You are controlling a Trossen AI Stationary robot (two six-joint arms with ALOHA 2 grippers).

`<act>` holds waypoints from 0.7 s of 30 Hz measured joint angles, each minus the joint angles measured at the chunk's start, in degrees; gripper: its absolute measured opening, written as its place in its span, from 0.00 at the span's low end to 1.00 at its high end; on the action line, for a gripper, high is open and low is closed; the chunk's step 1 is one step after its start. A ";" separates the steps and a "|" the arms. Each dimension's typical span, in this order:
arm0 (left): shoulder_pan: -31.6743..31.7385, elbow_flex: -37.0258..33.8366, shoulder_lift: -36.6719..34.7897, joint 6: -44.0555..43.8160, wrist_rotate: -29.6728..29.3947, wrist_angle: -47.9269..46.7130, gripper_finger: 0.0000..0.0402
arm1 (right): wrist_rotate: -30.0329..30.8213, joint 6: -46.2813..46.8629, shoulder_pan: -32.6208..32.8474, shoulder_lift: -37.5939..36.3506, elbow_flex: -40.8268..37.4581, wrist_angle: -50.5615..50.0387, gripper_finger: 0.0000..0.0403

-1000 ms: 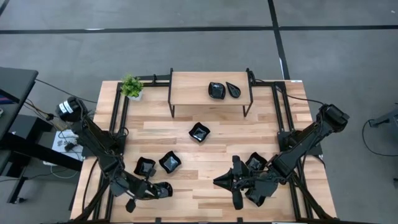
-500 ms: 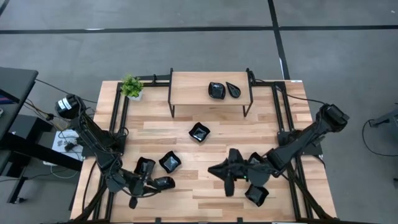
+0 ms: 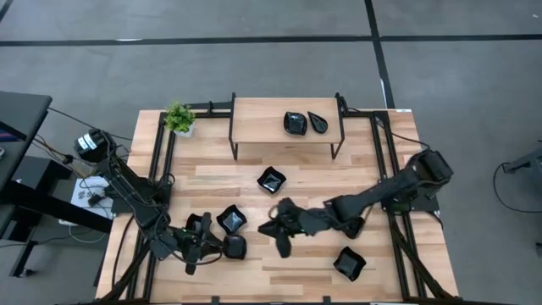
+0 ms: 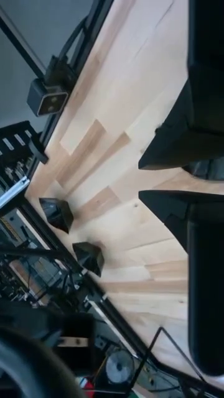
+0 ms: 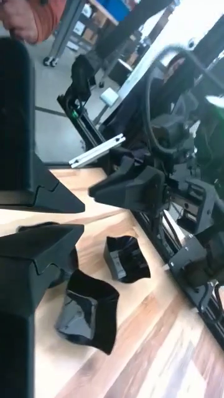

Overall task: Pick & Place Mini shaped plates
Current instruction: Stack the black leaf shaped plate on top of the black leaf shaped plate on the shelf

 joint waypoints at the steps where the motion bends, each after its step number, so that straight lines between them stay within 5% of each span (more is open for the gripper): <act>1: 0.07 0.00 0.00 0.02 -0.04 -0.02 0.16 | -1.05 -0.65 -0.59 1.20 0.85 0.02 0.09; 16: -0.43 0.00 0.15 -21.33 4.65 -1.77 0.16 | -6.56 -1.88 -2.21 15.23 10.08 0.24 0.10; 21: -0.43 0.00 0.18 -29.45 6.44 -2.09 0.16 | -9.16 -1.86 -1.67 20.52 13.05 0.13 0.18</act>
